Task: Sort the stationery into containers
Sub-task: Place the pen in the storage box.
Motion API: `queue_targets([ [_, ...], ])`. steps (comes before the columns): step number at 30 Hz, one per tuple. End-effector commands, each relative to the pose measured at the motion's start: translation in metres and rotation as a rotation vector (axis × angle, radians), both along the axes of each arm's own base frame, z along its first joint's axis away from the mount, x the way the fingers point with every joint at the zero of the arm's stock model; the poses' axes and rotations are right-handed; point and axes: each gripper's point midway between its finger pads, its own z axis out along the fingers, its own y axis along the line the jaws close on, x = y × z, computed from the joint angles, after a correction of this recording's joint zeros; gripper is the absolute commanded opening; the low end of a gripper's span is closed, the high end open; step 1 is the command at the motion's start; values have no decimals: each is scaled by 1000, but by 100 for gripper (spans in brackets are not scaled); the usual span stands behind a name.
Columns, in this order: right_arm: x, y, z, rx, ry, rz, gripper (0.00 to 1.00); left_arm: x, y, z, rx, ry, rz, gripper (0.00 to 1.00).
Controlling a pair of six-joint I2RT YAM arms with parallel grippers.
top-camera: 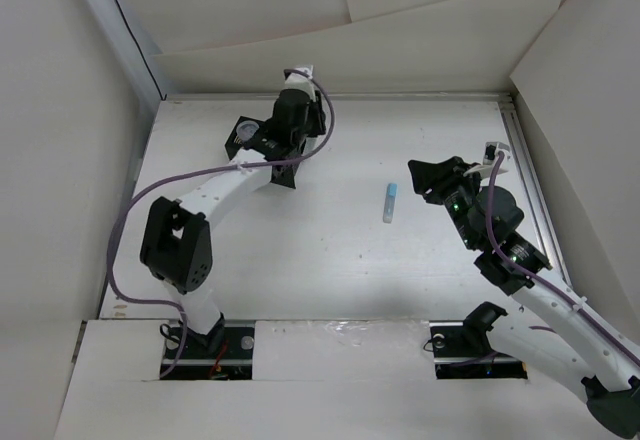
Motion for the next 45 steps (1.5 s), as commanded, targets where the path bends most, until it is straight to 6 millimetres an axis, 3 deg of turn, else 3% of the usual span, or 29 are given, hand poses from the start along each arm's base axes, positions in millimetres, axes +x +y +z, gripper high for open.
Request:
queue_targets([
  [1,-3,-5,38,59,-90,-7,46,4,26,52,-133,-107,113,3],
  [4,-4,-3,38,58,-91,2,46,9,54,78,-166,-178,211,5],
  [7,-4,-3,38,58,-91,2,46,19,80,84,-176,-218,288,6],
  [15,-4,-3,38,58,-91,2,46,33,106,80,-154,-271,385,8],
  [20,-2,-2,36,53,-83,2,46,38,108,72,-138,-289,399,10],
  [22,-2,-2,36,53,-83,2,46,43,108,56,-117,-265,410,10],
  [26,-2,-2,36,53,-83,2,46,49,107,50,-118,-269,419,11],
  [28,-2,-2,36,53,-83,2,46,51,106,38,-105,-254,418,11],
  [36,-2,-2,36,53,-83,2,47,54,106,28,-107,-246,429,13],
  [41,-1,-4,36,53,-83,-7,47,51,106,16,-104,-229,431,31],
  [43,-1,-4,36,53,-83,-7,47,47,109,26,-118,-247,431,41],
  [45,-1,-4,36,53,-83,-7,47,43,110,31,-127,-259,431,45],
])
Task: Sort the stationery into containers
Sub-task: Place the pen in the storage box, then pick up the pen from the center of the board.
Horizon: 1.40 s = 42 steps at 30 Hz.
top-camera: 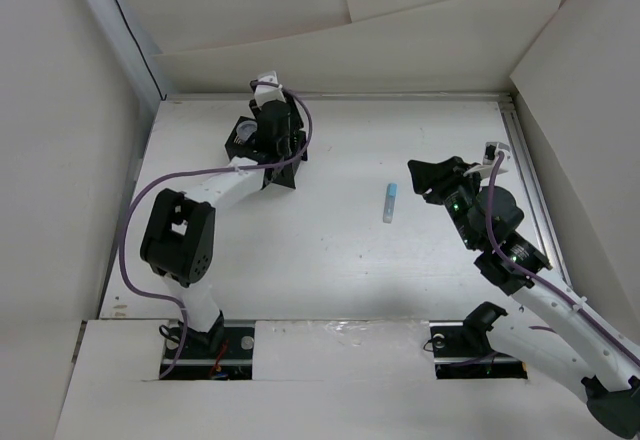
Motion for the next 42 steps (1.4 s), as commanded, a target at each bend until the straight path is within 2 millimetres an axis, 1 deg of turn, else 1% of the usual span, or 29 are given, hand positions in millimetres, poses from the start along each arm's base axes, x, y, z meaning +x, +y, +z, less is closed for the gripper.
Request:
queue_targets([
  [1,-1,-4,36,53,-83,-7,47,-9,8,38,-47,-94,10,46],
  [2,-1,-4,36,53,-83,-7,47,-11,8,37,-55,-93,11,48],
  [5,-1,-4,36,53,-83,-7,47,-18,8,50,-81,-118,-8,49],
  [7,-1,-4,36,53,-83,-7,47,-27,7,63,-92,-141,-18,41],
  [9,-1,-4,36,53,-83,-7,47,-39,-14,73,-75,-158,-69,40],
  [10,-1,-4,36,53,-83,-7,47,-43,-23,73,-60,-158,-92,37],
  [11,-1,-6,36,54,-82,-19,47,-49,-39,75,-50,-157,-143,36],
  [12,0,-7,35,55,-82,-30,45,-56,-65,85,-47,-164,-202,36],
  [14,-3,-13,38,65,-93,-46,23,-60,-95,52,12,-53,-255,34],
  [15,-4,-19,41,73,-100,-72,12,-70,-124,41,29,-19,-322,32],
  [16,-7,-25,41,81,-108,-86,0,-72,-138,36,44,21,-344,31],
  [17,-8,-28,39,92,-106,-101,0,-76,-152,25,56,54,-366,31],
  [18,-9,-35,42,101,-112,-130,0,-82,-177,-7,98,116,-407,30],
  [19,-9,-37,39,113,-108,-141,0,-83,-196,-6,92,124,-436,30],
  [21,-13,-43,42,122,-117,-154,0,-91,-220,-35,141,201,-487,30],
  [22,-13,-45,42,123,-116,-165,0,-96,-239,-70,187,261,-513,30],
  [23,-13,-44,42,132,-114,-164,2,-97,-254,-66,194,274,-538,30],
  [24,-13,-44,42,132,-114,-164,8,-97,-262,-73,209,293,-547,31],
  [25,-13,-44,42,132,-114,-164,11,-95,-269,-102,237,341,-558,33],
  [26,-13,-44,42,132,-114,-164,14,-98,-279,-108,249,353,-571,35],
  [27,-13,-44,42,132,-114,-164,21,-93,-285,-101,247,350,-571,37],
  [28,-13,-44,42,132,-114,-164,25,-91,-288,-105,242,359,-567,37],
  [29,-13,-44,42,132,-114,-164,27,-91,-293,-122,253,385,-580,40],
  [30,-13,-44,42,132,-114,-164,29,-88,-296,-119,249,379,-580,40],
  [31,-13,-44,42,132,-114,-164,29,-86,-299,-122,249,381,-580,42],
  [32,-13,-44,43,143,-113,-163,30,-86,-302,-133,253,395,-592,44],
  [34,-14,-45,41,143,-113,-163,32,-85,-306,-136,252,400,-601,45],
  [39,-13,-40,39,135,-107,-142,35,-86,-308,-161,274,440,-607,45],
  [42,-12,-38,40,125,-109,-134,35,-84,-306,-160,279,437,-594,45],
])
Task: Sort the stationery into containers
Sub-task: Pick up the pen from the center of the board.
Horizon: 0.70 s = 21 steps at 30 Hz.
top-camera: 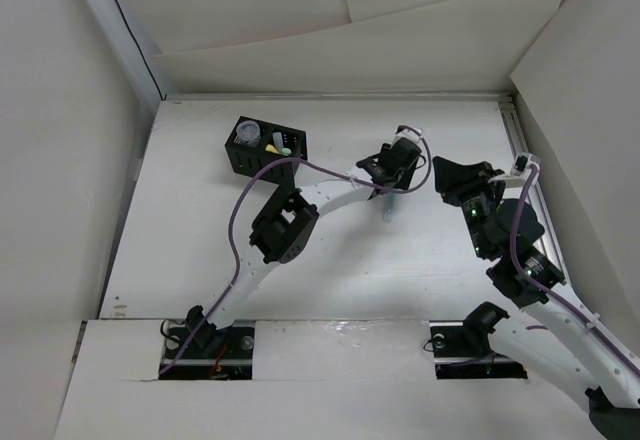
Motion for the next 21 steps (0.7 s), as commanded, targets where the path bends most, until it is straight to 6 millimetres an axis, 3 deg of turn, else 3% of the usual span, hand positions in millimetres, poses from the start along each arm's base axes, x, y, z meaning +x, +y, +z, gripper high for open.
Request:
queue_targets([
  [1,1,1,14,21,-38,6,35,2,-3,11,-18,-10,7,45],
  [4,1,1,14,21,-38,6,36,-2,1,7,-5,1,7,44],
  [5,1,1,14,21,-38,6,36,-6,4,-4,5,24,6,44],
  [8,1,1,14,21,-38,6,40,-15,5,1,1,21,-3,43],
  [9,1,1,14,21,-38,6,42,-19,10,-12,20,36,-3,43],
  [13,0,3,14,19,-39,17,45,-21,16,-11,27,33,4,38],
  [21,0,3,14,19,-39,17,45,-19,13,-14,26,32,4,19],
])
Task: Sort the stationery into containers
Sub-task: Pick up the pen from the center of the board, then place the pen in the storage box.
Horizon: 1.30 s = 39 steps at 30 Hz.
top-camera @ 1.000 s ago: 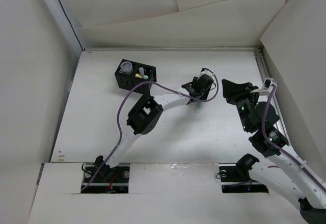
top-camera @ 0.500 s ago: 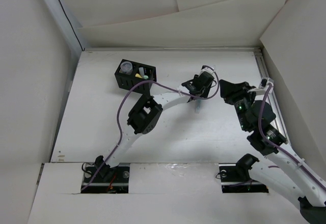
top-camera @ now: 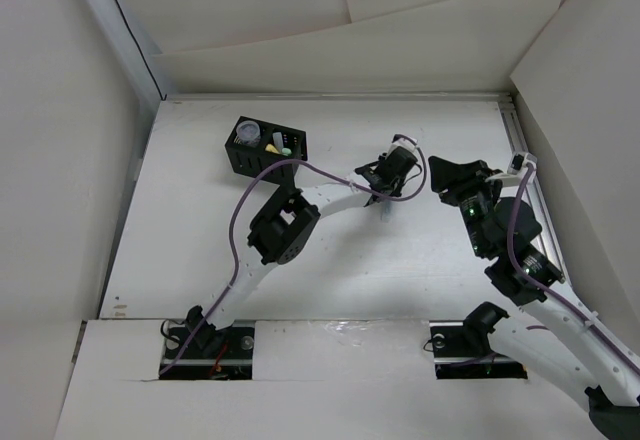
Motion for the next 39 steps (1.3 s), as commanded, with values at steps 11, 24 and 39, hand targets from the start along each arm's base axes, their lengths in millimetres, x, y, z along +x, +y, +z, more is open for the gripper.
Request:
queue_targets([
  [11,-1,1,19,28,-50,14,45,-10,9,97,-168,-93,37,8],
  [24,-2,3,20,27,-50,23,45,33,110,210,-318,-256,251,7],
  [39,1,9,15,15,-37,41,45,111,336,260,-377,-471,726,7],
])
